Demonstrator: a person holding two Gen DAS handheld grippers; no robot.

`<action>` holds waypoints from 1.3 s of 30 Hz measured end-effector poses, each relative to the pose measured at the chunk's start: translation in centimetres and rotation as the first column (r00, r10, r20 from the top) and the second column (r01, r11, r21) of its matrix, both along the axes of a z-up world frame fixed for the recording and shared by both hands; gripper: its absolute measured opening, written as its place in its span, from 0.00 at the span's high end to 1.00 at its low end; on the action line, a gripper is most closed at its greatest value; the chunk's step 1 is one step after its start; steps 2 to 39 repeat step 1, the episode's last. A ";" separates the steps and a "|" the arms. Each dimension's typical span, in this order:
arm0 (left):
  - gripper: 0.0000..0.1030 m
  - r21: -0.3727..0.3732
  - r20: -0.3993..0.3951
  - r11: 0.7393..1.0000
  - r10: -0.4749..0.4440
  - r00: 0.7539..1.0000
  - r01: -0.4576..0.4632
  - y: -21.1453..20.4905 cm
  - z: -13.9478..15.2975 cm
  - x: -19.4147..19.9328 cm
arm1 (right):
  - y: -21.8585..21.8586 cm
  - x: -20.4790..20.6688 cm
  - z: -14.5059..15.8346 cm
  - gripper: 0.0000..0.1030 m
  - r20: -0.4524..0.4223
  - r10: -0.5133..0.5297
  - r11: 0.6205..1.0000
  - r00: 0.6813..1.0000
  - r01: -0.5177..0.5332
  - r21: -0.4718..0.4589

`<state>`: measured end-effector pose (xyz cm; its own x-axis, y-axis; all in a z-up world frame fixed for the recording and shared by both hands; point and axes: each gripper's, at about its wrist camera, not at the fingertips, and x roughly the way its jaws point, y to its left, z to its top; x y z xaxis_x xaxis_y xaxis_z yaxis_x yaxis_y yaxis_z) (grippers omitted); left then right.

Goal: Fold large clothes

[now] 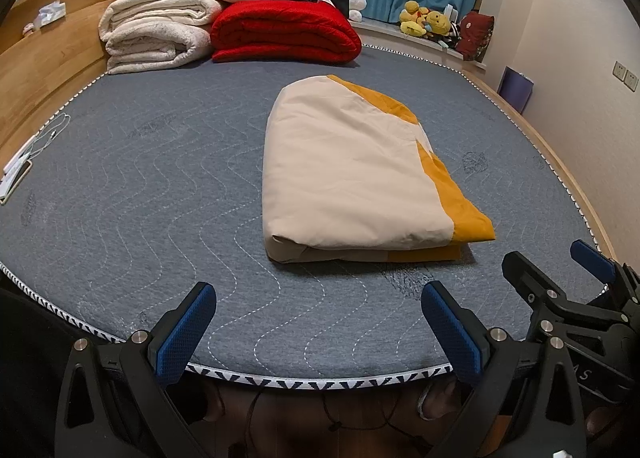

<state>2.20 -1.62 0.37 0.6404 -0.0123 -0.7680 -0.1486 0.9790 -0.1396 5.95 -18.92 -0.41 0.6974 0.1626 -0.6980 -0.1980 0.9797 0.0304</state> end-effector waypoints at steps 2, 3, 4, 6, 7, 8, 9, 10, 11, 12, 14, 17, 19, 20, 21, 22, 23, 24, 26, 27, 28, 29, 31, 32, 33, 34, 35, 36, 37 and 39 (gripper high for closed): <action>0.01 -0.001 -0.001 1.000 0.001 1.000 -0.001 0.0 0.0 0.0 | 0.0 0.0 0.0 0.00 -0.001 0.000 1.000 1.000 0.000 -0.001; 0.01 -0.001 -0.001 1.000 0.001 1.000 -0.001 0.0 0.0 0.0 | 0.0 0.0 0.0 0.00 -0.001 0.000 1.000 1.000 0.000 -0.001; 0.01 -0.001 -0.001 1.000 0.001 1.000 -0.001 0.0 0.0 0.0 | 0.0 0.0 0.0 0.00 -0.001 0.000 1.000 1.000 0.000 -0.001; 0.01 -0.001 -0.001 1.000 0.001 1.000 -0.001 0.0 0.0 0.0 | 0.0 0.0 0.0 0.00 -0.001 0.000 1.000 1.000 0.000 -0.001; 0.01 -0.001 -0.001 1.000 0.001 1.000 -0.001 0.0 0.0 0.0 | 0.0 0.0 0.0 0.00 -0.001 0.000 1.000 1.000 0.000 -0.001; 0.01 -0.001 -0.001 1.000 0.001 1.000 -0.001 0.0 0.0 0.0 | 0.0 0.0 0.0 0.00 -0.001 0.000 1.000 1.000 0.000 -0.001; 0.01 -0.001 -0.001 1.000 0.001 1.000 -0.001 0.0 0.0 0.0 | 0.0 0.0 0.0 0.00 -0.001 0.000 1.000 1.000 0.000 -0.001; 0.01 -0.001 -0.001 1.000 0.001 1.000 -0.001 0.0 0.0 0.0 | 0.0 0.0 0.0 0.00 -0.001 0.000 1.000 1.000 0.000 -0.001; 0.01 -0.001 -0.001 1.000 0.001 1.000 -0.001 0.0 0.0 0.0 | 0.0 0.0 0.0 0.00 -0.001 0.000 1.000 1.000 0.000 -0.001; 0.01 -0.001 -0.001 1.000 0.001 1.000 -0.001 0.0 0.0 0.0 | 0.0 0.0 0.0 0.00 -0.001 0.000 1.000 1.000 0.000 -0.001; 0.01 -0.001 -0.001 1.000 0.001 1.000 -0.001 0.0 0.0 0.0 | 0.0 0.0 0.0 0.00 -0.001 0.000 1.000 1.000 0.000 -0.001; 0.01 -0.001 -0.001 1.000 0.001 1.000 -0.001 0.0 0.0 0.0 | 0.0 0.0 0.0 0.00 -0.001 0.000 1.000 1.000 0.000 -0.001; 0.01 -0.001 -0.001 1.000 0.001 1.000 -0.001 0.0 0.0 0.0 | 0.0 0.0 0.0 0.00 -0.001 0.000 1.000 1.000 0.000 -0.001; 0.01 -0.001 -0.001 1.000 0.001 1.000 -0.001 0.0 0.0 0.0 | 0.0 0.0 0.0 0.00 -0.001 0.000 1.000 1.000 0.000 -0.001; 0.01 -0.001 -0.001 1.000 0.001 1.000 -0.001 0.0 0.0 0.0 | 0.0 0.0 0.0 0.00 -0.001 0.000 1.000 1.000 0.000 -0.001; 0.01 -0.001 -0.001 1.000 0.001 1.000 -0.001 0.0 0.0 0.0 | 0.0 0.0 0.0 0.00 -0.001 0.000 1.000 1.000 0.000 -0.001; 0.01 -0.001 -0.001 1.000 0.001 1.000 -0.001 0.0 0.0 0.0 | 0.0 0.0 0.0 0.00 -0.001 0.000 1.000 1.000 0.000 -0.001; 0.01 -0.001 -0.001 1.000 0.001 1.000 -0.001 0.0 0.0 0.0 | 0.0 0.0 0.0 0.00 -0.001 0.000 1.000 1.000 0.000 -0.001; 0.01 -0.001 -0.001 1.000 0.001 1.000 -0.001 0.0 0.0 0.0 | 0.0 0.0 0.0 0.00 -0.001 0.000 1.000 1.000 0.000 -0.001; 0.01 -0.001 -0.001 1.000 0.001 1.000 -0.001 0.0 0.0 0.0 | 0.0 0.0 0.0 0.00 -0.001 0.000 1.000 1.000 0.000 -0.001; 0.01 -0.001 -0.001 1.000 0.001 1.000 -0.001 0.0 0.0 0.0 | 0.0 0.0 0.0 0.00 -0.001 0.000 1.000 1.000 0.000 -0.001; 0.01 -0.001 -0.001 1.000 0.001 1.000 -0.001 0.0 0.0 0.0 | 0.0 0.0 0.0 0.00 -0.001 0.000 1.000 1.000 0.000 -0.001; 0.01 -0.001 -0.001 1.000 0.001 1.000 -0.001 0.0 0.0 0.0 | 0.0 0.0 0.0 0.00 -0.001 0.000 1.000 1.000 0.000 -0.001; 0.01 -0.001 -0.001 1.000 0.001 1.000 -0.001 0.0 0.0 0.0 | 0.0 0.0 0.0 0.00 -0.001 0.000 1.000 1.000 0.000 -0.001; 0.01 -0.001 -0.001 1.000 0.001 1.000 -0.001 0.0 0.0 0.0 | 0.0 0.0 0.0 0.00 -0.001 0.000 1.000 1.000 0.000 -0.001; 0.01 -0.001 -0.001 1.000 0.001 1.000 -0.001 0.0 0.0 0.0 | 0.0 0.0 0.0 0.00 -0.001 0.000 1.000 1.000 0.000 -0.001; 0.01 -0.001 -0.001 1.000 0.001 1.000 -0.001 0.0 0.0 0.0 | 0.0 0.0 0.0 0.00 -0.001 0.000 1.000 1.000 0.000 -0.001; 0.01 -0.001 -0.001 1.000 0.001 1.000 -0.001 0.0 0.0 0.0 | 0.0 0.0 0.0 0.00 -0.001 0.000 1.000 1.000 0.000 -0.001; 0.01 -0.001 -0.001 1.000 0.001 1.000 -0.001 0.0 0.0 0.0 | 0.0 0.0 0.0 0.00 -0.001 0.000 1.000 1.000 0.000 -0.001; 0.01 -0.001 -0.001 1.000 0.001 1.000 -0.001 0.0 0.0 0.0 | 0.0 0.0 0.0 0.00 -0.001 0.000 1.000 1.000 0.000 -0.001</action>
